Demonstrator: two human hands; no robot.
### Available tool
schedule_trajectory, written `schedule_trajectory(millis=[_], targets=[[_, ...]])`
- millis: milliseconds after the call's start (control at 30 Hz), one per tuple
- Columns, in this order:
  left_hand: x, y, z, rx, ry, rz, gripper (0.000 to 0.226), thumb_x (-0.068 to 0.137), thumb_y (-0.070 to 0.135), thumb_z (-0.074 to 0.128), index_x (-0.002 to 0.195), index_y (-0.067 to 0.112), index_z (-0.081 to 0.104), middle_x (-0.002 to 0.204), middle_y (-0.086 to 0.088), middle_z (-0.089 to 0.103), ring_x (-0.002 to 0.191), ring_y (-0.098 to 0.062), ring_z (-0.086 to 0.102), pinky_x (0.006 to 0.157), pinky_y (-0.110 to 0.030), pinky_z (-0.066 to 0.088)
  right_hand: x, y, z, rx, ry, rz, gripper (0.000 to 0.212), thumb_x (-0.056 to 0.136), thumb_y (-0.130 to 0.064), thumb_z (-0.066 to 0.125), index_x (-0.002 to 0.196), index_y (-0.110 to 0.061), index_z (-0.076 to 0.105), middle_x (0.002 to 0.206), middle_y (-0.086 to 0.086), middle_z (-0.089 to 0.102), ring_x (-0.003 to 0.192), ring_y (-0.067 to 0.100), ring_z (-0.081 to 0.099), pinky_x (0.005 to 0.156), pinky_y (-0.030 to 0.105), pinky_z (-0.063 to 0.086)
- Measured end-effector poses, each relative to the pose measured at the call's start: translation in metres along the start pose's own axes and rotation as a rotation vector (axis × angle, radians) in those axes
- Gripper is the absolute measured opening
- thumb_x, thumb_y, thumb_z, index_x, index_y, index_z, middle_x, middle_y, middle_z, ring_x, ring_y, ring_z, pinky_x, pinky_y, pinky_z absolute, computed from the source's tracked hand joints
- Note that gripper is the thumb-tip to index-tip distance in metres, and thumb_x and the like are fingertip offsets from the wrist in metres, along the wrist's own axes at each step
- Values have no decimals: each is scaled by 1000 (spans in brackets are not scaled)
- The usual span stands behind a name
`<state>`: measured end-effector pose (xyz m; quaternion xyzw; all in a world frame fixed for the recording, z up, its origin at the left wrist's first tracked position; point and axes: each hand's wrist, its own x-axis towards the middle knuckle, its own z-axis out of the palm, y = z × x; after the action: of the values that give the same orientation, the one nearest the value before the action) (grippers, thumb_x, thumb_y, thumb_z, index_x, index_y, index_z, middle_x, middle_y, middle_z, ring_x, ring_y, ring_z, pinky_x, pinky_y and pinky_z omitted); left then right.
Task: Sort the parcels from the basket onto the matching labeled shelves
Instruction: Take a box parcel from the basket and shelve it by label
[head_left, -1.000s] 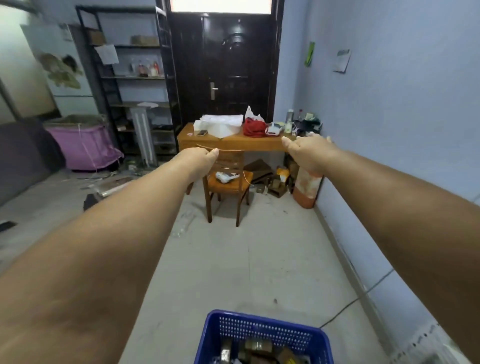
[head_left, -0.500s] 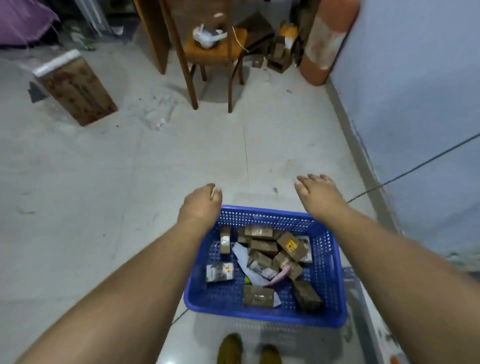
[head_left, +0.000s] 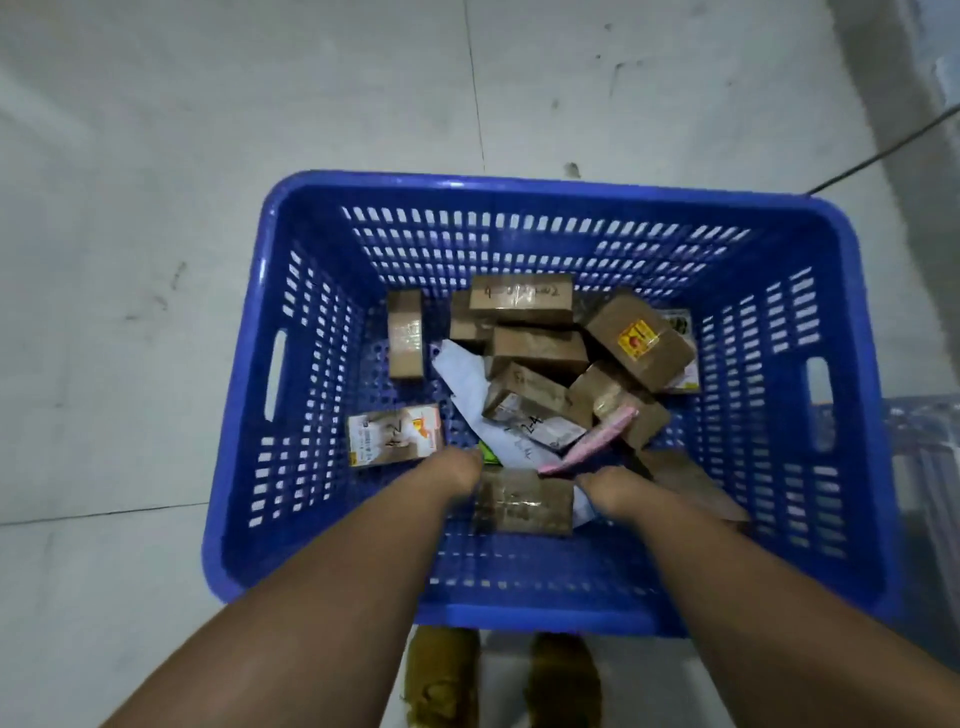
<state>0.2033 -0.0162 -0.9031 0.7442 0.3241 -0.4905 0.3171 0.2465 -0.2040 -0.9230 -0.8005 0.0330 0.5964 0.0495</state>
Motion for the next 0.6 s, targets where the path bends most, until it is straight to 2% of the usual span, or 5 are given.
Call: schedule_trajectory(millis=[133, 267, 367, 467, 600], targets=[[65, 9, 25, 134, -83, 40, 50, 106, 19, 20, 153, 6, 10, 156, -21, 20, 140, -35, 30, 114, -39, 26, 54, 15, 24, 106, -129, 18, 44, 102, -27, 40, 138, -3, 47, 145, 14, 46, 129, 29, 47, 103, 29, 36], [93, -3, 46, -37, -164, -17, 35, 103, 11, 27, 129, 2, 48, 129, -23, 48, 117, -34, 50, 99, -39, 40, 64, 13, 30, 484, -191, 25, 30, 102, -39, 43, 123, -20, 53, 114, 3, 61, 87, 13, 57, 74, 24, 46], [87, -9, 49, -263, -170, -67, 28, 99, 12, 34, 103, 1, 60, 114, -25, 53, 97, -29, 51, 90, -38, 45, 55, 9, 27, 682, -227, 125, 42, 97, -56, 41, 118, -21, 51, 99, 2, 60, 81, 17, 53, 74, 29, 43], [56, -13, 42, -465, -63, -214, 55, 90, 34, 41, 134, 1, 48, 131, -23, 54, 112, -38, 58, 87, -41, 52, 26, 0, 25, 902, -239, 181, 50, 94, -62, 40, 119, -20, 52, 99, 6, 60, 83, 22, 54, 71, 31, 43], [-4, -30, 17, -775, 131, -313, 80, 74, 70, 49, 128, 11, 44, 118, -19, 57, 97, -38, 62, 78, -44, 57, -43, -24, 13, 1121, -53, 148, 53, 90, -59, 51, 126, -21, 43, 113, 7, 61, 93, 25, 62, 69, 33, 54]])
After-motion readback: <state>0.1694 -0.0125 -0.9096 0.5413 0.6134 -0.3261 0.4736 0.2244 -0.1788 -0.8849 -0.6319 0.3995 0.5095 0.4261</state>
